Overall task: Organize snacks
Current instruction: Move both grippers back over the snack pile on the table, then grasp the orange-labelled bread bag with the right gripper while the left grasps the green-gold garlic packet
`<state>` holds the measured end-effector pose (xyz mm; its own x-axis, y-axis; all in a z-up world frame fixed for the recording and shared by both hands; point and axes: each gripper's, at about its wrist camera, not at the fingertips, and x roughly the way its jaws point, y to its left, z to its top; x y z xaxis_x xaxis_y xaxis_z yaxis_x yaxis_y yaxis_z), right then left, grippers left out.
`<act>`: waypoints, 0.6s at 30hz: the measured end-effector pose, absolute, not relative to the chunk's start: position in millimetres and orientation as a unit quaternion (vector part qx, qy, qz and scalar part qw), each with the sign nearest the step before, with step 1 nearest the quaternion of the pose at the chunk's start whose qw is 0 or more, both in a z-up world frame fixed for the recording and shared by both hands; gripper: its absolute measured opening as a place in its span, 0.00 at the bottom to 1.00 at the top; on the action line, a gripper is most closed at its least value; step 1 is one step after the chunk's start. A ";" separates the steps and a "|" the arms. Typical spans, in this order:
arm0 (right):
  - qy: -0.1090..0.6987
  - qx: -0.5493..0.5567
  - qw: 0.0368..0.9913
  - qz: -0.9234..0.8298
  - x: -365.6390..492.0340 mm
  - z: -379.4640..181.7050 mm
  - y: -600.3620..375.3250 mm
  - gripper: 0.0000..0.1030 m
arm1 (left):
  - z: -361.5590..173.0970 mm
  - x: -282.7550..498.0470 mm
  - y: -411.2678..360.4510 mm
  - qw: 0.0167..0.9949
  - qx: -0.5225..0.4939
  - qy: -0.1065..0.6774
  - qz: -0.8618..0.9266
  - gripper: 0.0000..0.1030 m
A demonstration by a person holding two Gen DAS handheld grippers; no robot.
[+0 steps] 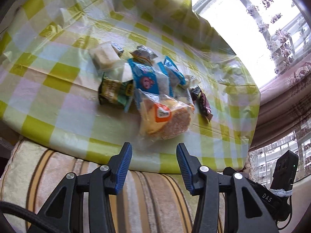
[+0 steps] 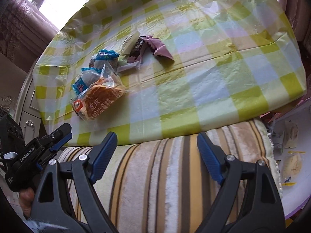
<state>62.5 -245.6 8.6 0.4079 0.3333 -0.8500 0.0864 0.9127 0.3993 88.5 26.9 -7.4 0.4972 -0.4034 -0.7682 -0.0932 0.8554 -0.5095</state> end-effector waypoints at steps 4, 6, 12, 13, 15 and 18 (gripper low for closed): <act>0.543 0.252 0.795 0.103 78.3 0.1 -228.7 0.83 | -14.1 95.3 50.0 0.828 -0.262 0.491 -0.070 0.48; 0.542 0.292 0.780 0.113 86.9 -6.1 -223.6 0.83 | -17.0 101.1 57.6 0.826 -0.268 0.491 -0.062 0.49; 0.540 0.367 0.748 0.120 109.2 -16.0 -203.2 0.84 | -23.1 110.5 73.1 0.824 -0.281 0.490 -0.056 0.51; 0.541 0.377 0.741 0.123 112.8 -18.1 -198.9 0.84 | -24.1 111.7 74.3 0.823 -0.284 0.490 -0.056 0.51; 0.546 0.385 0.734 0.123 120.4 -23.6 -190.3 0.84 | -26.4 113.2 78.1 0.820 -0.292 0.490 -0.056 0.51; 0.548 0.399 0.726 0.116 128.2 -29.5 -183.6 0.84 | -29.4 114.5 83.8 0.816 -0.306 0.487 -0.057 0.51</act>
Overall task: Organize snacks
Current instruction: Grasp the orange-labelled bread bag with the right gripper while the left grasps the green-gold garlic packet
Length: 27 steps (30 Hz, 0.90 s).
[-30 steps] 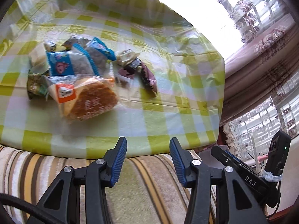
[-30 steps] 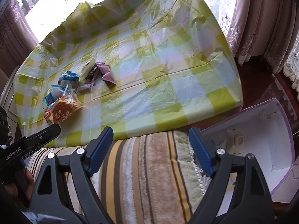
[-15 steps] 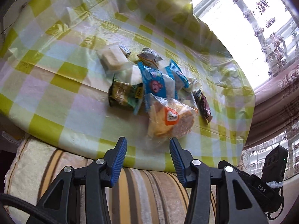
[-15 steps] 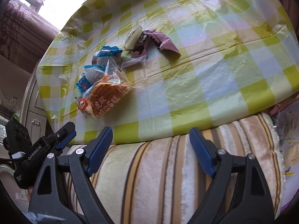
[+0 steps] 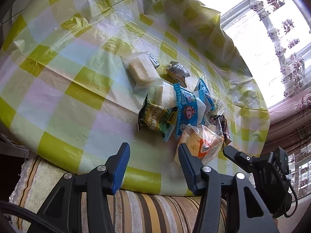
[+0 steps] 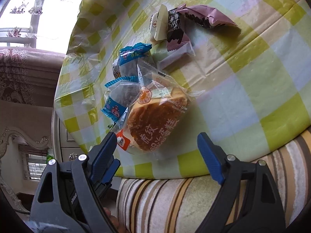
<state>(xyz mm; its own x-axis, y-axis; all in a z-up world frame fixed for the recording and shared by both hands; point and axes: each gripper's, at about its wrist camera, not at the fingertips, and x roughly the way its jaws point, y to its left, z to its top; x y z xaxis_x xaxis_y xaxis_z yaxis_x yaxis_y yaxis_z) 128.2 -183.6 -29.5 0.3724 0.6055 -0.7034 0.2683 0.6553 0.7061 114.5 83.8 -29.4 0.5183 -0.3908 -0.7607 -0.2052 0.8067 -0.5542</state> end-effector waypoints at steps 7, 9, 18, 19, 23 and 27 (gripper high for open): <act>0.542 0.401 0.731 0.103 147.3 -31.4 -170.5 0.84 | -35.7 117.3 90.0 0.807 -0.330 0.487 -0.059 0.51; 0.543 0.398 0.732 0.104 152.8 -32.0 -164.5 0.84 | -36.7 118.0 90.5 0.806 -0.331 0.486 -0.060 0.51; 0.549 0.354 0.751 0.096 168.5 -32.1 -146.9 0.85 | -39.7 123.1 89.6 0.807 -0.323 0.491 -0.056 0.51; 0.549 0.344 0.756 0.096 169.7 -31.0 -145.0 0.85 | -39.4 124.0 88.4 0.808 -0.319 0.492 -0.054 0.51; 0.553 0.263 0.785 0.097 170.0 -26.2 -134.5 0.74 | -36.3 129.4 83.4 0.818 -0.292 0.494 -0.045 0.56; 0.555 0.224 0.794 0.104 168.9 -25.2 -132.5 0.61 | -34.7 138.9 74.6 0.825 -0.257 0.501 -0.045 0.65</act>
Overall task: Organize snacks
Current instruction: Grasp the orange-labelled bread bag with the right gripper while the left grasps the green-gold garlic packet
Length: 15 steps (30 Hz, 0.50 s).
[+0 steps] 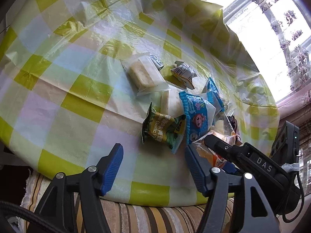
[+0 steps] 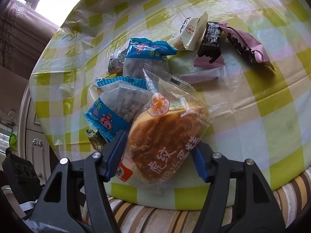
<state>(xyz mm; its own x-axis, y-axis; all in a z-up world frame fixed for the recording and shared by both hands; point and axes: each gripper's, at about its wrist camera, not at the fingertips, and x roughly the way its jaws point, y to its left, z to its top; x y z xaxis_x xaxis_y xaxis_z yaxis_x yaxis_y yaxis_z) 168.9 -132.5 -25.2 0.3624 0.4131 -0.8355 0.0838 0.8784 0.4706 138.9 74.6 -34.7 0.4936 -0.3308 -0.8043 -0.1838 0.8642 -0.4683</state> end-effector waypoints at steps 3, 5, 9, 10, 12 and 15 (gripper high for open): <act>0.553 0.194 0.803 0.103 165.0 -23.0 -131.9 0.55 | -34.6 147.0 66.5 0.830 -0.230 0.507 -0.046 0.65; 0.551 0.178 0.809 0.103 161.7 -21.2 -133.5 0.53 | -34.1 152.3 61.6 0.833 -0.212 0.509 -0.045 0.66; 0.546 0.159 0.816 0.104 155.5 -16.8 -140.6 0.52 | -35.8 161.9 52.1 0.838 -0.166 0.517 -0.045 0.66; 0.543 0.155 0.818 0.105 153.2 -15.3 -143.2 0.52 | -35.8 163.8 48.7 0.840 -0.154 0.519 -0.043 0.66; 0.537 0.146 0.824 0.107 148.3 -11.6 -149.2 0.52 | -35.9 168.2 42.0 0.843 -0.129 0.521 -0.042 0.66; 0.528 0.129 0.833 0.104 142.5 -6.3 -155.3 0.52 | -37.9 174.0 33.5 0.844 -0.100 0.525 -0.044 0.66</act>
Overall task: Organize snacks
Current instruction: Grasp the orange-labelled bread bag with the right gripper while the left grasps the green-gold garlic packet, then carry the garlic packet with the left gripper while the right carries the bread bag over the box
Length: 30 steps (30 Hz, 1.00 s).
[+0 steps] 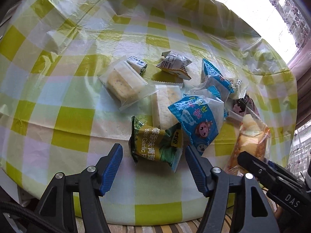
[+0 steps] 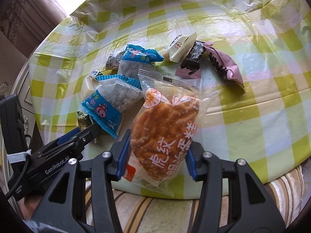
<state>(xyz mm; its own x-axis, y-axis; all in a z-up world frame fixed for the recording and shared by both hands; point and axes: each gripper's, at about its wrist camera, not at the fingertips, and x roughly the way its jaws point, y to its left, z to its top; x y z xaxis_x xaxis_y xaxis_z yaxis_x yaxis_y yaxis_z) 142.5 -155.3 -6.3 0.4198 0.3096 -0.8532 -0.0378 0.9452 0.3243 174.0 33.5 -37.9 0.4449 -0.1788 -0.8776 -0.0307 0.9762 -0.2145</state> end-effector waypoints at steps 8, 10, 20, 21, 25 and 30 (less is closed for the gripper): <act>0.514 0.114 0.846 0.085 126.9 1.8 -185.8 0.52 | -40.2 177.9 22.0 0.847 -0.044 0.528 -0.036 0.47; 0.513 0.116 0.847 0.078 123.4 3.1 -194.7 0.52 | -40.3 176.4 19.8 0.847 -0.033 0.530 -0.030 0.43; 0.500 0.123 0.854 0.068 102.3 14.3 -228.9 0.51 | -26.2 149.4 25.8 0.851 -0.057 0.522 -0.022 0.40; 0.499 0.125 0.855 0.069 99.8 15.9 -230.9 0.51 | -23.6 146.2 24.7 0.852 -0.057 0.520 -0.022 0.40; 0.490 0.127 0.859 0.076 92.4 22.8 -236.0 0.50 | -9.8 133.9 16.8 0.860 -0.061 0.506 -0.028 0.40; 0.473 0.130 0.867 0.085 84.2 32.2 -239.0 0.50 | 2.6 127.1 -2.0 0.866 -0.056 0.495 -0.046 0.40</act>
<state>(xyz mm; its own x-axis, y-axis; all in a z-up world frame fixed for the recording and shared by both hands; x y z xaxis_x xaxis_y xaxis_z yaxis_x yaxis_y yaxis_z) 84.2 -239.0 32.2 0.5378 0.2701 -0.7986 -0.0242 0.9519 0.3056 127.1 -2.0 2.6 0.5063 -0.1354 -0.8517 0.0237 0.9894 -0.1432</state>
